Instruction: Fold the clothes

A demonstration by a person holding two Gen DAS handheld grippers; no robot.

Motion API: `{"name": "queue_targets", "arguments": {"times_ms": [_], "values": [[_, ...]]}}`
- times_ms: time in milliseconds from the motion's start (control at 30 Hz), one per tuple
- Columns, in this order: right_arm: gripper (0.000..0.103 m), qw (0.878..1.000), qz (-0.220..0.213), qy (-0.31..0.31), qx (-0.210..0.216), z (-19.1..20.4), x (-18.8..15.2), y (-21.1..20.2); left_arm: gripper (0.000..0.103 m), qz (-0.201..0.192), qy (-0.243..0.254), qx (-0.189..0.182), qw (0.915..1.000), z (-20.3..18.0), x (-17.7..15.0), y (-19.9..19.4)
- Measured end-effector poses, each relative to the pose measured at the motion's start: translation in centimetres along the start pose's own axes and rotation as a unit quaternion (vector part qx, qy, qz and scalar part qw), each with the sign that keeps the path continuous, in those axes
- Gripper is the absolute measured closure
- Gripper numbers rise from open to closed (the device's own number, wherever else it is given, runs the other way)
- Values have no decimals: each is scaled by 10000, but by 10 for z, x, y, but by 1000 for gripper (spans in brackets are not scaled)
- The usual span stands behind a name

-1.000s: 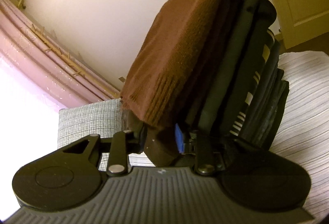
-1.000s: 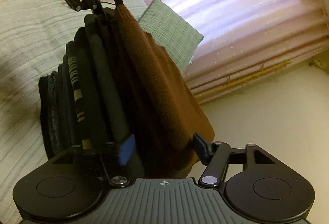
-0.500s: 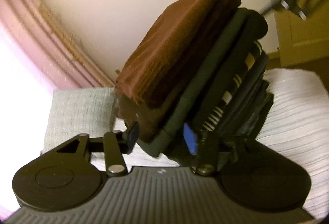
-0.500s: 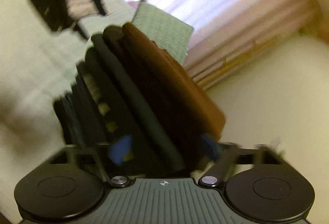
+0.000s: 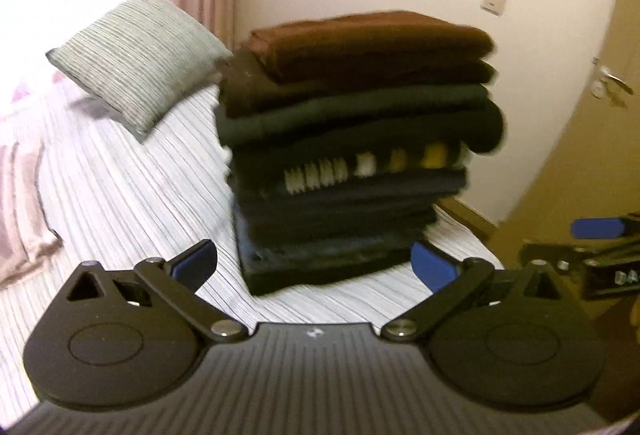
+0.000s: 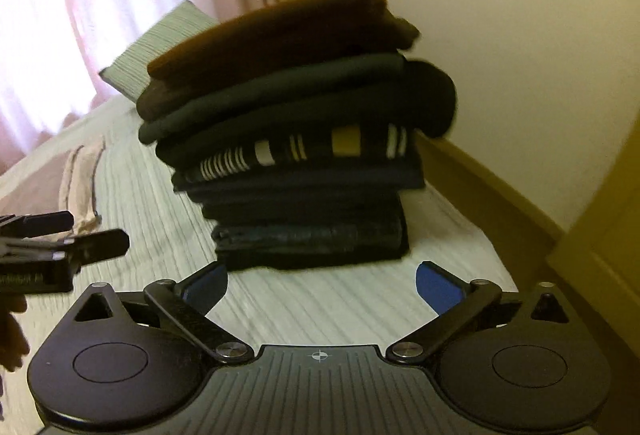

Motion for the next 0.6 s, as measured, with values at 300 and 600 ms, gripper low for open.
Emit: {"name": "queue_targets", "arguments": {"times_ms": [300, 600], "values": [[0, 9987, 207, 274, -366, 10, -19, -30, 4, 199, -6, -69, 9998, -5, -6, -34], [0, 9997, 178, -180, -3, 20, -3, -36, 3, 470, -613, 634, 9950, -9, 0, -50]]}}
Point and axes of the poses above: each gripper's, at about its wrist camera, not at the fingertips, and y roughly the way its jaws point, z to its left, x to its top, the point moved 2 cm from there along y, roughly the way its jaws point, and after that the axes turned 7 degrees about x, right-handed, at the moved point
